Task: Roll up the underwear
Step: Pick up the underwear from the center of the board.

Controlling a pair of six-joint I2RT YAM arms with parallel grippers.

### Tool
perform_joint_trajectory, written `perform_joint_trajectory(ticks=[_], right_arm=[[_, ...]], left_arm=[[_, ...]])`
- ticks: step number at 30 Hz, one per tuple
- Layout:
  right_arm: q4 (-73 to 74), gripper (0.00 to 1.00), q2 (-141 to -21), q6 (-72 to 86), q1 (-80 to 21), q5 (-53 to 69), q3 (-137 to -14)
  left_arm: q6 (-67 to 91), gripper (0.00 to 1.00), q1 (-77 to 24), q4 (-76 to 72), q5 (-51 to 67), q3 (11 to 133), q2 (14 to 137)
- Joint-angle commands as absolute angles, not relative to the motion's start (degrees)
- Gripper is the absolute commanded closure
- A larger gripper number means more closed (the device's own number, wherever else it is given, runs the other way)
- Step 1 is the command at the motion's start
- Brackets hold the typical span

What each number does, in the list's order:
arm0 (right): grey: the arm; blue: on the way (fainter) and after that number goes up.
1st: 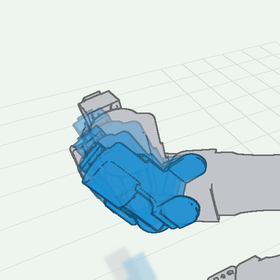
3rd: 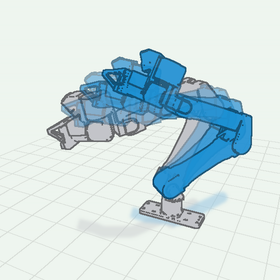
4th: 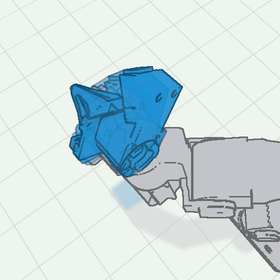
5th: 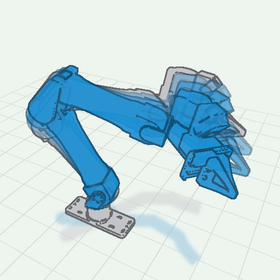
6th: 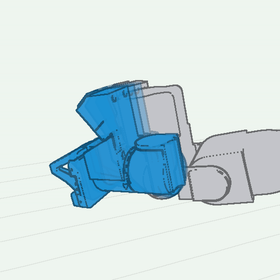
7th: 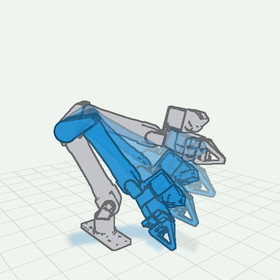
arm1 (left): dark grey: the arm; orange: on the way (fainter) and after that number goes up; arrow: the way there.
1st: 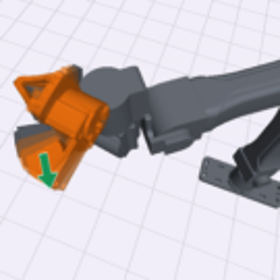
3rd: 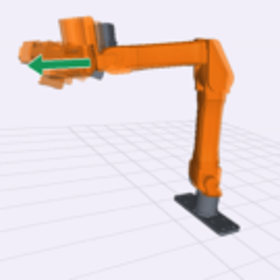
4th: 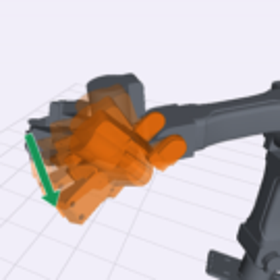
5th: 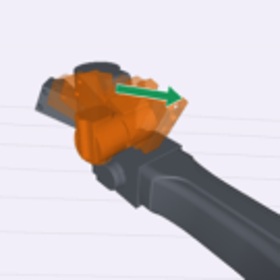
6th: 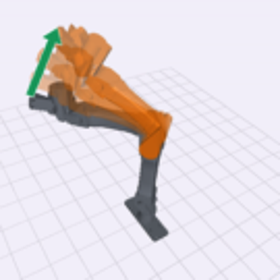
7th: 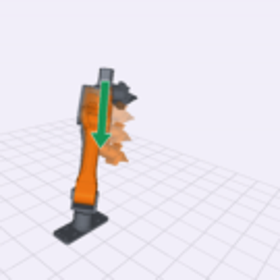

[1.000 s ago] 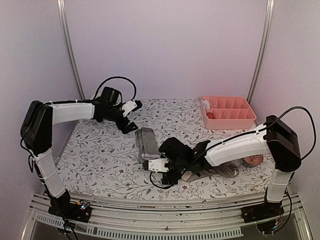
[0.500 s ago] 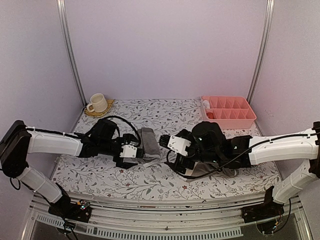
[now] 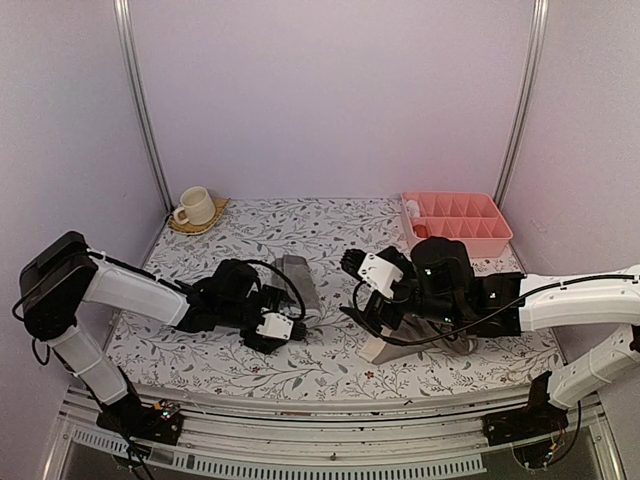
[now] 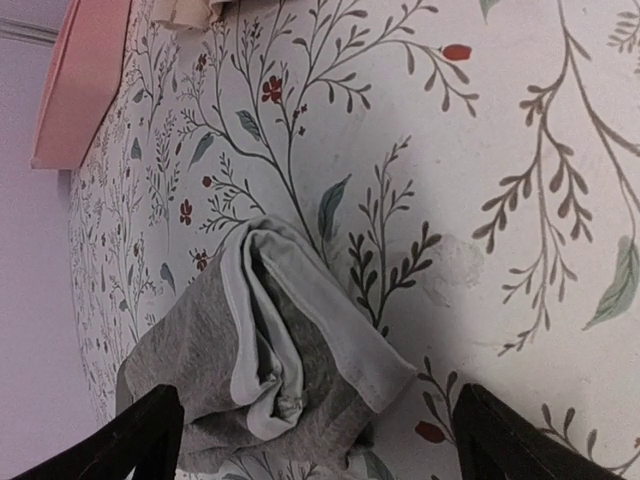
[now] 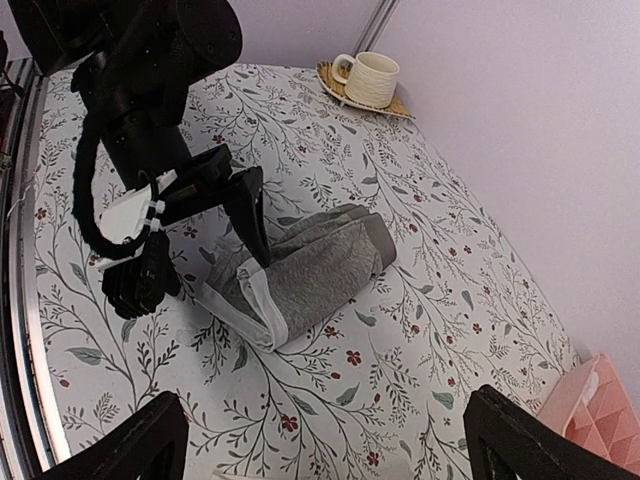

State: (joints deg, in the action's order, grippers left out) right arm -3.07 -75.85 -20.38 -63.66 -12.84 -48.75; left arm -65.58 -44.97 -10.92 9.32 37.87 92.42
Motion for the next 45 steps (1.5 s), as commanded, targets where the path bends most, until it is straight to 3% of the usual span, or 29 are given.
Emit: perform_joint_trajectory(ticks=[1, 8, 19, 30, 40, 45], right_arm=[[-4.5, 0.01, -75.6, -19.3, -63.3, -13.9, -48.2], [-4.5, 0.01, -76.0, -19.3, -63.3, -14.0, -48.2], [-4.2, 0.01, -76.7, -19.3, -63.3, -14.1, -48.6], [-3.5, 0.01, -78.5, -19.9, -63.2, -12.9, -49.3], [-4.1, 0.01, -79.2, -23.3, -63.9, -8.0, -48.3], [-5.3, 0.01, -81.8, -28.4, -65.2, -7.6, -48.3]], left_arm=[[-66.7, 0.04, -47.1, -15.8, 3.7, 36.4, 95.8], [-66.5, 0.11, -47.4, -18.2, 0.2, 36.6, 99.0], [-64.1, 0.39, -47.4, -14.1, 0.2, 38.5, 101.6], [-59.4, 0.57, -45.7, -9.3, 3.3, 42.4, 102.8], [-49.8, 0.92, -41.3, -1.4, 10.3, 49.4, 103.3], [-44.9, 1.0, -37.3, 8.7, 18.9, 56.9, 104.5]])
